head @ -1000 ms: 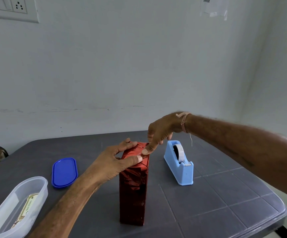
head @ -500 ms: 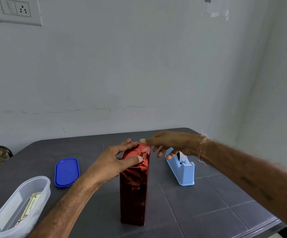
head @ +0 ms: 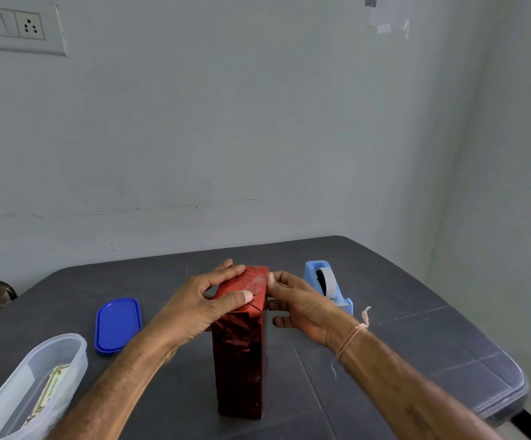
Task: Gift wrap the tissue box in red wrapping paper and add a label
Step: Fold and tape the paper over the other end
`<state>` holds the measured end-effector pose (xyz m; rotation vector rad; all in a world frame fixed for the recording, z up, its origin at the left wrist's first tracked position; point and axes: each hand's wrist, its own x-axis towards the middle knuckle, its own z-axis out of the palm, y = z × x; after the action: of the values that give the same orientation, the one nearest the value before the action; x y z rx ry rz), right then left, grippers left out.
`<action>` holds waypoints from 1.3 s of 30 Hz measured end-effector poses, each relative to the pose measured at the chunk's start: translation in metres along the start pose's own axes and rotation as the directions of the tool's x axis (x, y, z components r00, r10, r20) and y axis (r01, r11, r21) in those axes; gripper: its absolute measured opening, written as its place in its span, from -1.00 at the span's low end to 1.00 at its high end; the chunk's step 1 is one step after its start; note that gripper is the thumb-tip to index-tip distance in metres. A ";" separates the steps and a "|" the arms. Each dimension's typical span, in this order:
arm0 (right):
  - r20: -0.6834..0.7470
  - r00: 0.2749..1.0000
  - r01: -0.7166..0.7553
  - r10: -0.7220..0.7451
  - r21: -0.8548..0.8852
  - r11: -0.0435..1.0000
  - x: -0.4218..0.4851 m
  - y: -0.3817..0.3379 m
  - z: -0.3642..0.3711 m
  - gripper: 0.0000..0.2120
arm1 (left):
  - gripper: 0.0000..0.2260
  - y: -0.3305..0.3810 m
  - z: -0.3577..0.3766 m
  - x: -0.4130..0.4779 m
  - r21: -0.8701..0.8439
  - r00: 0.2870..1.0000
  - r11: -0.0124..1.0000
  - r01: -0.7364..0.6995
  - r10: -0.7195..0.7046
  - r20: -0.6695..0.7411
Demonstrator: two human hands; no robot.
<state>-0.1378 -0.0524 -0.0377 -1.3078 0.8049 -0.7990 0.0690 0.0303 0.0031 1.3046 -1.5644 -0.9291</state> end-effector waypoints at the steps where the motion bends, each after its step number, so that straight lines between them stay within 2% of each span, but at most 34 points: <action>1: -0.016 1.000 0.012 -0.012 0.007 1.000 0.002 0.006 0.002 -0.57 | -0.44 0.000 -0.001 0.000 0.000 1.000 1.000 0.001 -0.001 -0.003; 4: -0.035 0.999 0.032 -0.029 0.085 0.996 0.003 0.016 0.002 -0.55 | -0.44 0.000 0.000 -0.001 -0.005 1.000 1.000 0.007 -0.007 -0.007; 7: -0.035 0.999 0.015 -0.010 0.143 0.990 0.000 0.014 0.002 -0.62 | -0.45 0.001 0.001 -0.002 -0.004 1.000 1.000 0.014 -0.014 -0.008; 11: -0.116 0.993 0.005 -0.011 -0.052 0.999 -0.002 0.015 0.003 -0.64 | -0.45 0.001 -0.001 -0.002 0.001 1.000 1.000 0.015 -0.015 -0.015; 13: -0.210 0.977 0.027 -0.036 -0.047 0.999 -0.006 0.007 0.001 -0.67 | -0.45 0.001 0.000 -0.003 -0.005 1.000 1.000 0.009 -0.009 -0.010; 15: -0.266 0.963 0.048 -0.052 -0.020 0.999 -0.012 -0.010 0.002 -0.55 | -0.45 0.002 0.002 -0.003 -0.003 1.000 1.000 0.007 -0.007 -0.005; 17: -0.254 0.966 0.023 -0.046 -0.090 0.996 -0.014 -0.026 0.005 -0.46 | -0.44 0.002 0.003 -0.002 0.010 1.000 1.000 0.000 0.000 -0.008; 20: -0.187 0.982 -0.038 0.000 -0.199 0.979 -0.009 -0.035 0.020 -0.48 | -0.44 0.002 0.002 -0.002 0.010 1.000 1.000 -0.001 0.001 -0.016; 26: -0.200 0.980 -0.035 0.002 -0.158 0.987 -0.003 -0.038 0.027 -0.66 | -0.42 0.001 0.002 -0.002 0.014 1.000 1.000 -0.002 0.002 -0.020; 32: -0.090 0.995 -0.072 0.047 -0.296 0.952 -0.009 -0.043 0.024 -0.47 | -0.41 -0.003 -0.002 -0.001 0.010 1.000 1.000 0.002 -0.002 0.003; 36: -0.105 0.993 -0.064 0.047 -0.159 0.985 -0.009 -0.043 0.019 -0.50 | -0.41 -0.002 -0.001 -0.002 0.024 1.000 1.000 -0.015 0.015 -0.002; 39: -0.156 0.988 -0.044 0.019 -0.158 0.986 -0.009 -0.038 0.020 -0.55 | -0.39 -0.002 0.000 -0.001 0.029 1.000 1.000 0.002 -0.002 -0.005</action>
<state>-0.1272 -0.0381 0.0023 -1.3845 1.0282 -0.8304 0.0694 0.0312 0.0014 1.3282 -1.5779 -0.9068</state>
